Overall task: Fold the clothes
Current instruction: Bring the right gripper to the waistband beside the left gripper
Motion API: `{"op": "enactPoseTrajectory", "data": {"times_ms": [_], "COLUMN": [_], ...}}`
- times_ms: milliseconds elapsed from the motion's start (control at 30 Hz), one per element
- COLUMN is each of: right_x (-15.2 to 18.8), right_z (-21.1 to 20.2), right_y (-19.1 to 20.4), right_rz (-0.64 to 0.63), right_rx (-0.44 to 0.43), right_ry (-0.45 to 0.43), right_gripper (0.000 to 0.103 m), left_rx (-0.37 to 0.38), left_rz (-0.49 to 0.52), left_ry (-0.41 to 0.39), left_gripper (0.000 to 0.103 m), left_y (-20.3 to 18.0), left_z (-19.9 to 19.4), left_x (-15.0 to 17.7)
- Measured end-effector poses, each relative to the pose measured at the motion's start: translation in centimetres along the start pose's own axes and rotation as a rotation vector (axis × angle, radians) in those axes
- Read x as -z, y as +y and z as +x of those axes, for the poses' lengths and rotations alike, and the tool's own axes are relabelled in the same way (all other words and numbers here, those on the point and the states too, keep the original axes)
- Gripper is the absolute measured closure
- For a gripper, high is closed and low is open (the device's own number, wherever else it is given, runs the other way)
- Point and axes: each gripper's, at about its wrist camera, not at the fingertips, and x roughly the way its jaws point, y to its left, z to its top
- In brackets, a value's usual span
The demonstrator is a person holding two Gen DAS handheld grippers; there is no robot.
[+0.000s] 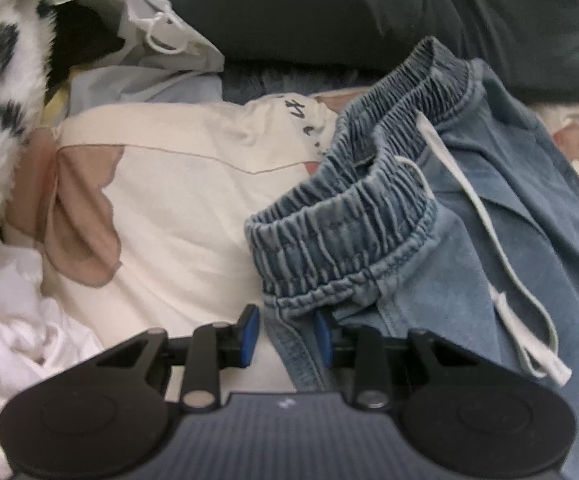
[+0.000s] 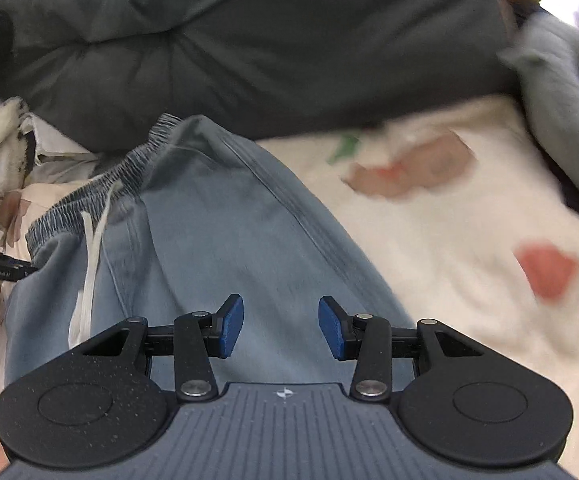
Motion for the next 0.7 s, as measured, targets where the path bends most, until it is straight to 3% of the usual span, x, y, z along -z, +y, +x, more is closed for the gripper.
{"op": "enactPoseTrajectory", "data": {"times_ms": [333, 533, 700], "right_x": [-8.5, -11.0, -11.3], "right_z": [8.8, 12.1, 14.2], "right_y": [2.0, 3.1, 3.0], "right_rz": [-0.122, -0.168, -0.170], "right_rx": [-0.046, -0.027, 0.014], "right_ry": [-0.003, 0.002, 0.041], "right_gripper": [0.054, 0.053, 0.044], "left_rx": [0.080, 0.149, 0.229], "left_rz": [-0.087, -0.096, -0.178], "left_ry": [-0.058, -0.076, -0.054], "left_gripper": [0.073, 0.072, 0.063], "left_y": [1.5, 1.7, 2.4], "left_z": [-0.6, -1.2, 0.0], "left_x": [0.8, 0.6, 0.2]}}
